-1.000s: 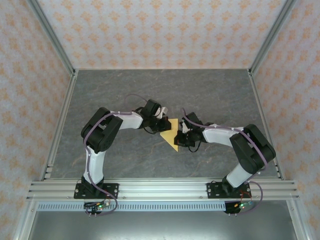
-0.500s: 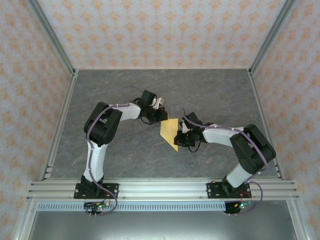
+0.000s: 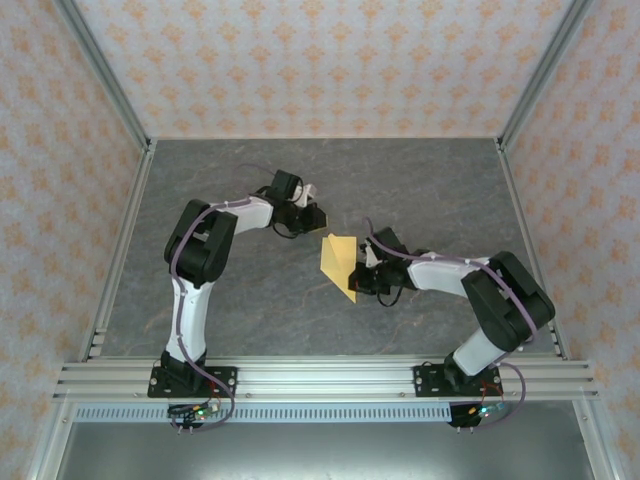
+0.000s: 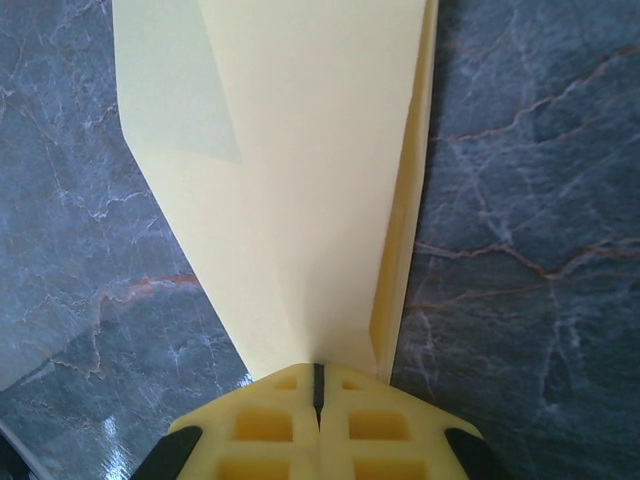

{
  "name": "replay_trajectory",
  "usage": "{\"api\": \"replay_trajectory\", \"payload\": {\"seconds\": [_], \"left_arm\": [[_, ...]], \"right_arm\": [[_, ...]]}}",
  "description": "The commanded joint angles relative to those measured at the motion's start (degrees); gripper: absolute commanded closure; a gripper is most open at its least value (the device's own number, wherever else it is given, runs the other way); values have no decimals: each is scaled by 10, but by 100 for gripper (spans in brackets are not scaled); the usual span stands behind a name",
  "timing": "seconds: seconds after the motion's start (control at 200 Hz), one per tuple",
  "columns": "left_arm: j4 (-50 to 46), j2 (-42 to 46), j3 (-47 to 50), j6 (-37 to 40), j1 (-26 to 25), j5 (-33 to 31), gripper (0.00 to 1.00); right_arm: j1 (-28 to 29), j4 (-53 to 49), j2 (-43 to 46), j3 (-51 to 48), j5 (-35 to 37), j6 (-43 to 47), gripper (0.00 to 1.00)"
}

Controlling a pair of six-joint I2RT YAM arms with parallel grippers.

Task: Fold a paper plane with a square sheet of paper (fold left side to right side)
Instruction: Fourth fold the wing at the center of the table, then turn over the paper at the center of the table.

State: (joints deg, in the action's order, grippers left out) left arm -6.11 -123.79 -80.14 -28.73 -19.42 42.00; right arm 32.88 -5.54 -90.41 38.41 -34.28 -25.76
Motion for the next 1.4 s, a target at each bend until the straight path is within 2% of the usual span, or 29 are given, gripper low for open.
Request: {"api": "replay_trajectory", "payload": {"seconds": [0.0, 0.085, 0.17, 0.28, 0.375, 0.53, 0.786, 1.156, 1.221, 1.311, 1.396], "left_arm": [[-16, 81, 18, 17, 21, -46, 77], [-1, 136, 63, 5, 21, -45, 69], [52, 195, 130, -38, 19, -36, 62], [116, 247, 220, -87, -1, -35, 54], [147, 261, 257, -115, -31, -43, 51], [143, 226, 239, -121, -71, -56, 51], [146, 129, 185, -135, -98, -44, 52], [187, 74, 151, -162, -116, -17, 62], [193, 71, 145, -166, -118, -12, 68], [212, 86, 154, -172, -118, -14, 82], [207, 115, 160, -165, -118, -21, 93]], "right_arm": [[1, -44, 13, -36, 45, -12, 100], [1, -12, 61, -43, 47, -21, 93], [1, 8, 119, -47, 69, -21, 79], [0, -3, 195, -48, 120, -12, 62], [0, -33, 257, -48, 161, -2, 51], [0, -76, 325, -54, 183, 3, 48], [1, -92, 387, -78, 196, -15, 48], [0, -120, 397, -77, 212, -11, 46], [0, -116, 397, -81, 211, -16, 40], [-1, -102, 398, -91, 204, -27, 27], [-19, -67, 398, -108, 159, -38, 14]]}}
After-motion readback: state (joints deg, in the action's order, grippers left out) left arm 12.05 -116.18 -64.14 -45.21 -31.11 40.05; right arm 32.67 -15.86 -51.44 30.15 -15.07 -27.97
